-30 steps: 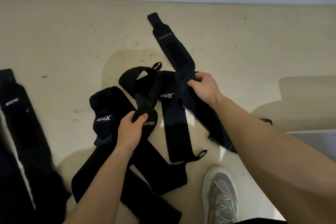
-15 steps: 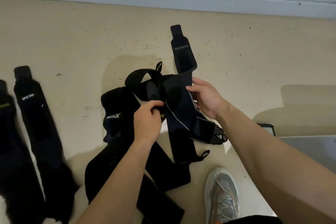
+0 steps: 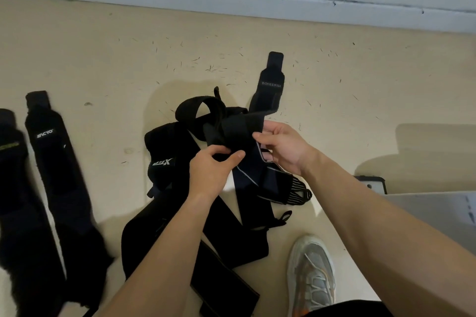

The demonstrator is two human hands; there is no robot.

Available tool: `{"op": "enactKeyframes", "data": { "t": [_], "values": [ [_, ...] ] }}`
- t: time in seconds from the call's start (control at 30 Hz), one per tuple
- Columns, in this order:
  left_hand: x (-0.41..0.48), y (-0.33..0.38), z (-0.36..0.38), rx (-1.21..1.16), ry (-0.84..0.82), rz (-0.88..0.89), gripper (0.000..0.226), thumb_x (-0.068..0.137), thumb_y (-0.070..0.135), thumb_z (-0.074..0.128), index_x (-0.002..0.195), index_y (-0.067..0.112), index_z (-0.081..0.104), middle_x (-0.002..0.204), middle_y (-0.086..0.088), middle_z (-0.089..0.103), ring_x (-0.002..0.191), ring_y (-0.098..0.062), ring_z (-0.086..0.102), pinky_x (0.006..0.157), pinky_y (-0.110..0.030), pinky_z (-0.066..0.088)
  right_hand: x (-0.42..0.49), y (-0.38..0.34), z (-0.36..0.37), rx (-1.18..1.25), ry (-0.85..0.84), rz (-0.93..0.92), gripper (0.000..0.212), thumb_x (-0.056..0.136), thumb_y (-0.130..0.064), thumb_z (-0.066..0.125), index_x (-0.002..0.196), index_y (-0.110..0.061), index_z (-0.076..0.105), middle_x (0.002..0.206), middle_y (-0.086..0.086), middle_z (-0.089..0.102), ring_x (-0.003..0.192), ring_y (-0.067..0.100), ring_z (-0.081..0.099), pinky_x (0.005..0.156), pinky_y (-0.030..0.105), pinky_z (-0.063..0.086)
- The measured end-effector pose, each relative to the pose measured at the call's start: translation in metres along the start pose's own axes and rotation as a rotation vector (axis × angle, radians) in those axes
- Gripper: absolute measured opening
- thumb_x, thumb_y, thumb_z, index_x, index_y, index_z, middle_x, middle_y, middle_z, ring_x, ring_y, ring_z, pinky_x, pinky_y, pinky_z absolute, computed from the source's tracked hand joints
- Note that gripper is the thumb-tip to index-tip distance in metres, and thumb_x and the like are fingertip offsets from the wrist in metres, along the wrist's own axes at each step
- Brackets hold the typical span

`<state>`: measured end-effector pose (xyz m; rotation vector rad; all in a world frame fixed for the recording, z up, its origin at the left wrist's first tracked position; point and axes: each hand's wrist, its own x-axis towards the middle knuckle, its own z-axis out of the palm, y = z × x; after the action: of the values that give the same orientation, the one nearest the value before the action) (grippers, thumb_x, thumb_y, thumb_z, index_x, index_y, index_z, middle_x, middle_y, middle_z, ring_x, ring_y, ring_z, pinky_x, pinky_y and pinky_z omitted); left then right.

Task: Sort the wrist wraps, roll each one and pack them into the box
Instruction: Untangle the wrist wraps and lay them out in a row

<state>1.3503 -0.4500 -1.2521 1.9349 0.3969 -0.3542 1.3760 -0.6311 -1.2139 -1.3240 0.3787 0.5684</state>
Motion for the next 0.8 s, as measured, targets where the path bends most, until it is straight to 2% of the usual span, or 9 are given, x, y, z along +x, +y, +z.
{"op": "enactKeyframes", "data": {
  "t": [0.1, 0.23, 0.33, 0.43, 0.53, 0.6, 0.7, 0.73, 0.8],
  "values": [
    [0.001, 0.0, -0.001, -0.016, 0.101, -0.004, 0.043, 0.082, 0.042, 0.085, 0.116, 0.019, 0.072, 0.114, 0.009, 0.066, 0.107, -0.005, 0.056, 0.082, -0.011, 0.037, 0.003, 0.004, 0.004, -0.015, 0.025, 0.014, 0.038, 0.096, 0.01, 0.056, 0.131, -0.002, 0.064, 0.104, 0.013, 0.073, 0.064, 0.006, 0.067, 0.049, 0.015, 0.048],
    [0.004, -0.003, -0.004, 0.063, 0.142, 0.019, 0.03, 0.081, 0.045, 0.085, 0.098, 0.021, 0.077, 0.103, 0.007, 0.072, 0.1, -0.008, 0.064, 0.077, -0.011, 0.04, 0.005, 0.008, 0.002, -0.048, 0.101, -0.032, 0.035, 0.091, 0.008, 0.064, 0.122, -0.007, 0.07, 0.105, 0.01, 0.078, 0.087, 0.018, 0.076, 0.063, 0.024, 0.056],
    [0.002, 0.0, 0.0, 0.085, 0.14, -0.016, 0.04, 0.083, 0.051, 0.081, 0.102, 0.016, 0.079, 0.097, 0.006, 0.074, 0.092, -0.008, 0.066, 0.079, -0.018, 0.046, 0.005, 0.008, 0.005, -0.107, 0.171, -0.062, 0.031, 0.09, 0.008, 0.067, 0.115, -0.009, 0.072, 0.09, 0.001, 0.079, 0.078, 0.009, 0.075, 0.056, 0.019, 0.053],
    [0.002, 0.0, 0.002, 0.092, 0.13, -0.065, 0.042, 0.084, 0.053, 0.08, 0.101, 0.015, 0.079, 0.089, 0.005, 0.074, 0.087, -0.01, 0.068, 0.081, -0.025, 0.051, 0.007, 0.013, 0.012, -0.109, 0.228, -0.101, 0.029, 0.088, 0.009, 0.068, 0.112, -0.007, 0.073, 0.086, 0.003, 0.078, 0.071, 0.014, 0.072, 0.052, 0.023, 0.049],
    [0.004, -0.002, 0.0, 0.121, 0.134, -0.075, 0.039, 0.082, 0.051, 0.082, 0.096, 0.014, 0.078, 0.08, 0.006, 0.07, 0.08, -0.008, 0.066, 0.077, -0.025, 0.05, 0.009, 0.017, 0.014, -0.087, 0.281, -0.116, 0.028, 0.088, 0.01, 0.067, 0.109, -0.007, 0.073, 0.088, 0.007, 0.079, 0.07, 0.02, 0.07, 0.052, 0.025, 0.043],
    [0.005, -0.001, -0.001, 0.164, 0.131, -0.065, 0.033, 0.083, 0.046, 0.084, 0.092, 0.015, 0.078, 0.078, 0.006, 0.069, 0.078, -0.008, 0.066, 0.077, -0.027, 0.051, 0.008, 0.018, 0.015, -0.085, 0.282, -0.117, 0.027, 0.089, 0.01, 0.067, 0.109, -0.007, 0.073, 0.089, 0.008, 0.079, 0.071, 0.02, 0.072, 0.053, 0.026, 0.046],
    [0.005, -0.001, -0.003, 0.146, 0.066, -0.029, 0.024, 0.086, 0.038, 0.083, 0.088, 0.015, 0.075, 0.082, 0.007, 0.068, 0.077, -0.004, 0.061, 0.071, -0.017, 0.046, 0.007, 0.014, 0.015, -0.084, 0.285, -0.121, 0.025, 0.089, 0.01, 0.066, 0.106, -0.008, 0.073, 0.089, 0.008, 0.079, 0.077, 0.022, 0.074, 0.058, 0.027, 0.052],
    [0.005, -0.001, -0.005, 0.122, 0.039, -0.025, 0.022, 0.087, 0.036, 0.083, 0.086, 0.017, 0.073, 0.083, 0.008, 0.067, 0.077, -0.003, 0.06, 0.069, -0.014, 0.043, 0.008, 0.011, 0.012, -0.045, 0.339, -0.125, 0.024, 0.09, 0.01, 0.066, 0.105, -0.008, 0.073, 0.087, 0.006, 0.079, 0.077, 0.02, 0.074, 0.06, 0.027, 0.054],
    [0.008, -0.008, -0.016, 0.099, 0.039, -0.024, 0.021, 0.088, 0.032, 0.081, 0.08, 0.017, 0.069, 0.083, 0.008, 0.066, 0.08, -0.005, 0.06, 0.076, -0.021, 0.045, 0.012, -0.001, -0.008, 0.089, 0.518, -0.131, 0.026, 0.093, 0.009, 0.062, 0.112, -0.007, 0.07, 0.09, 0.003, 0.077, 0.081, 0.019, 0.072, 0.064, 0.029, 0.056]
  ]
}}
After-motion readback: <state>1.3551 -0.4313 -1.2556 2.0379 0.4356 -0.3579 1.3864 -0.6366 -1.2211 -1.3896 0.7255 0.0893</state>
